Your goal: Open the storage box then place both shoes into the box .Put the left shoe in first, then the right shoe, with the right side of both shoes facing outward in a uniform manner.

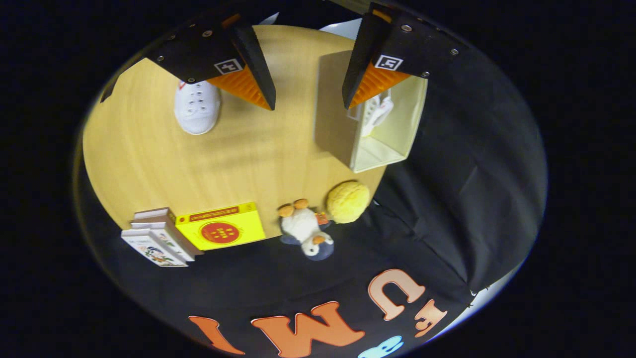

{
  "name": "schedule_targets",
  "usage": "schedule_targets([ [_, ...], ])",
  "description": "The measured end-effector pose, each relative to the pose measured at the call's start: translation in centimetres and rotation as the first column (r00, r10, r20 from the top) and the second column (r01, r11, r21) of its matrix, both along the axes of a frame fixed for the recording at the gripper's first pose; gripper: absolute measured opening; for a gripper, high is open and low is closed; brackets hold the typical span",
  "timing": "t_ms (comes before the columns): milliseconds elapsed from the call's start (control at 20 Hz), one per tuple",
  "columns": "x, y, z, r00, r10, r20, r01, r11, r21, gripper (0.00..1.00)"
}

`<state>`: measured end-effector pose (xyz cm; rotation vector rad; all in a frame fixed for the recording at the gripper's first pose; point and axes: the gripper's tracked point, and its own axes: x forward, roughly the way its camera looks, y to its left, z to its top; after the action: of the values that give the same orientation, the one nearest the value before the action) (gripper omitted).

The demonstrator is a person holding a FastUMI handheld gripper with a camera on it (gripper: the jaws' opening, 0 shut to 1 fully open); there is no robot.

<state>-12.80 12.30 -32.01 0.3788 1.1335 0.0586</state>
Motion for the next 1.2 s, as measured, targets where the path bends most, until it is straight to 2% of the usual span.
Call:
schedule_targets([
  [100, -2.0, -3.8, -1.4, 0.999, 0.036, -0.015, -0.038, 0.992, -0.119, 0.84],
  [200, -4.3, -7.2, -2.8, 0.995, 0.097, -0.038, -0.103, 0.966, -0.237, 0.86],
  [300, -6.5, -9.1, -4.1, 0.988, 0.136, -0.070, -0.151, 0.946, -0.288, 0.87],
  [400, -8.7, -10.3, -5.4, 0.982, 0.161, -0.104, -0.185, 0.935, -0.303, 0.87],
  [700, -12.9, -13.0, -8.2, 0.967, 0.173, -0.187, -0.225, 0.924, -0.309, 0.76],
  [1000, -14.2, -12.6, -10.2, 0.937, 0.264, -0.226, -0.325, 0.898, -0.295, 0.73],
  [1200, -13.7, -12.6, -11.6, 0.933, 0.283, -0.222, -0.345, 0.879, -0.330, 0.72],
])
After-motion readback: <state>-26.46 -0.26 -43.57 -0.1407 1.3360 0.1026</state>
